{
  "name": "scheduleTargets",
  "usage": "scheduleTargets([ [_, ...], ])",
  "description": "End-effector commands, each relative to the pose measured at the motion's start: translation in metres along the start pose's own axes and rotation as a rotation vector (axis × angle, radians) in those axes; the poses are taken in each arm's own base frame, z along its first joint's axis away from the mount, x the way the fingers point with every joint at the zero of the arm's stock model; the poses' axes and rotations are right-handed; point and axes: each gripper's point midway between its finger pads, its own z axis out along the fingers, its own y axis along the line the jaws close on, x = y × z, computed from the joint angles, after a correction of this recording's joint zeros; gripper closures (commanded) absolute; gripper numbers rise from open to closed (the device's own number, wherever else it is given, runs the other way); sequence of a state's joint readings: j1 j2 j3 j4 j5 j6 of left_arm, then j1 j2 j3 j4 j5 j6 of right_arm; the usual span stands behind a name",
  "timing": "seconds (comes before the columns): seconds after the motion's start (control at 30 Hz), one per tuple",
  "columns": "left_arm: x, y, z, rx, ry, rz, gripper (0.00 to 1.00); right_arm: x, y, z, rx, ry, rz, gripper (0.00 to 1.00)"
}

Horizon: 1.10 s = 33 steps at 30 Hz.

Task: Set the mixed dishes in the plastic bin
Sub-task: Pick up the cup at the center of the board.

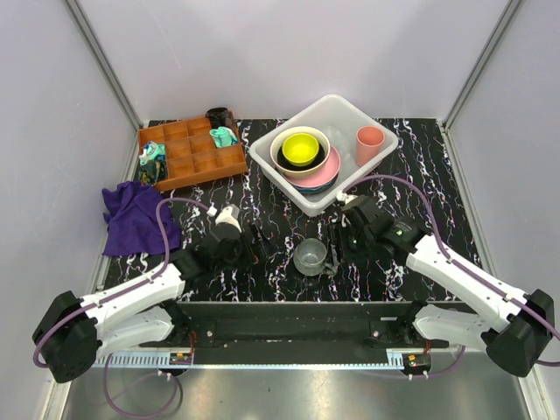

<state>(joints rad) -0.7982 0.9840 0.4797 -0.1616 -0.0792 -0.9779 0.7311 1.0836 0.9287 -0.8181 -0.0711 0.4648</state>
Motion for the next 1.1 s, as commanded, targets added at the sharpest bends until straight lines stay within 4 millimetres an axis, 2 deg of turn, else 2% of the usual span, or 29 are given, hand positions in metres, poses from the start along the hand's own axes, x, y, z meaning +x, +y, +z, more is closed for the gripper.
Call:
scheduleTargets([
  [0.0,-0.006,-0.012,0.001,0.053,-0.023,-0.022,0.01,0.002,0.007,0.003,0.036,0.018,-0.025,0.4],
  [0.17,-0.007,-0.011,-0.002,0.054,-0.032,-0.029,0.01,0.007,0.012,0.013,0.045,0.051,-0.073,0.4],
  [0.3,-0.006,-0.007,-0.004,0.047,-0.039,-0.032,0.01,0.003,0.005,0.024,0.108,0.057,-0.095,0.39],
  [0.53,-0.006,-0.003,-0.005,0.036,-0.04,-0.033,0.01,-0.008,0.003,0.038,0.146,0.048,-0.139,0.39],
  [0.9,-0.006,-0.001,-0.004,0.029,-0.045,-0.034,0.01,0.006,0.007,0.061,0.107,0.12,-0.157,0.38],
  [1.07,-0.006,0.0,-0.003,0.028,-0.043,-0.034,0.01,0.006,0.01,0.071,0.09,0.126,-0.16,0.38],
])
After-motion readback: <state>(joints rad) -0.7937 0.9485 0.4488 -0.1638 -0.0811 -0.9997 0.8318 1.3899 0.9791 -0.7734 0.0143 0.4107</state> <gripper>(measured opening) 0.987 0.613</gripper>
